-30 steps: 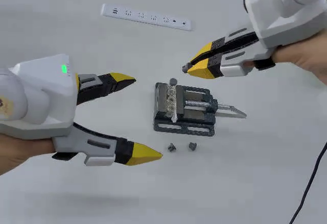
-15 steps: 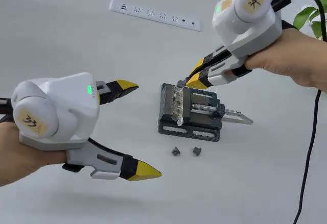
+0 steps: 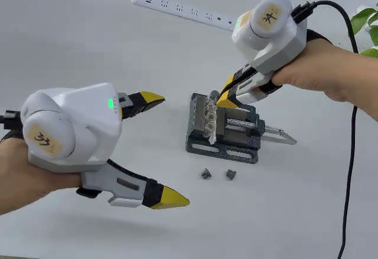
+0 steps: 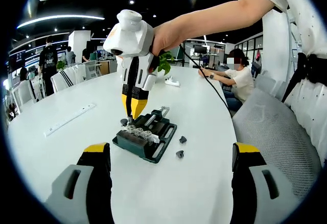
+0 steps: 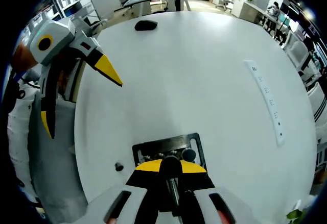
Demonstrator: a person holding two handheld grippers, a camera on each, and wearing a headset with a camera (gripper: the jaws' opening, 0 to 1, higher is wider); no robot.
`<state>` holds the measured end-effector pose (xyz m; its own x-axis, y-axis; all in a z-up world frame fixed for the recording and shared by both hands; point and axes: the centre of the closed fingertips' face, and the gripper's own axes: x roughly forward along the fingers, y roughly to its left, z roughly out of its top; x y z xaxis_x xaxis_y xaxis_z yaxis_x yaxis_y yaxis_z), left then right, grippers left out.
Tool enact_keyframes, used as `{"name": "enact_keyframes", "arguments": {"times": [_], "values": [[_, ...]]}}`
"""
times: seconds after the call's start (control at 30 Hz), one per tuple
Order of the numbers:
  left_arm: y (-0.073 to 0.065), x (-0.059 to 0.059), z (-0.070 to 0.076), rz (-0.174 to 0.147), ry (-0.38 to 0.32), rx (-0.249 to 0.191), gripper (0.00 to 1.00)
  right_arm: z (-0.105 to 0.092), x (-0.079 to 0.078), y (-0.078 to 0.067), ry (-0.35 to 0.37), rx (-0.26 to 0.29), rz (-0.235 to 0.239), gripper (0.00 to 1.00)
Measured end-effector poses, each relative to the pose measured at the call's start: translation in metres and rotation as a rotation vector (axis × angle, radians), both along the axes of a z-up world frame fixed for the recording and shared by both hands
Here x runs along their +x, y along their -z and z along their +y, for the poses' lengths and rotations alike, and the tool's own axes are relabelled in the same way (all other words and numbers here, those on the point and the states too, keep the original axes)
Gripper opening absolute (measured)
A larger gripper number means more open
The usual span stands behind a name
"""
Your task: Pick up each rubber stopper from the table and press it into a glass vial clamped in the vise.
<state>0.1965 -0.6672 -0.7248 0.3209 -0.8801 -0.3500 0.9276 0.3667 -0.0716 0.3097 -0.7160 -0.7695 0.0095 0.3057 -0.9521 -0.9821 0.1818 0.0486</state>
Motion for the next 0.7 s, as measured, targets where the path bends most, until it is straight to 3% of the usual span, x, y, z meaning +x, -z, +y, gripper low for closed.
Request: {"name": "enact_keyframes", "arguments": {"times": [0.7], "values": [[-0.003,-0.003,-0.003,0.008,0.004,-0.024,0.99,-0.002,0.002,0.011,-0.007,-0.070,0.011,0.06]]}}
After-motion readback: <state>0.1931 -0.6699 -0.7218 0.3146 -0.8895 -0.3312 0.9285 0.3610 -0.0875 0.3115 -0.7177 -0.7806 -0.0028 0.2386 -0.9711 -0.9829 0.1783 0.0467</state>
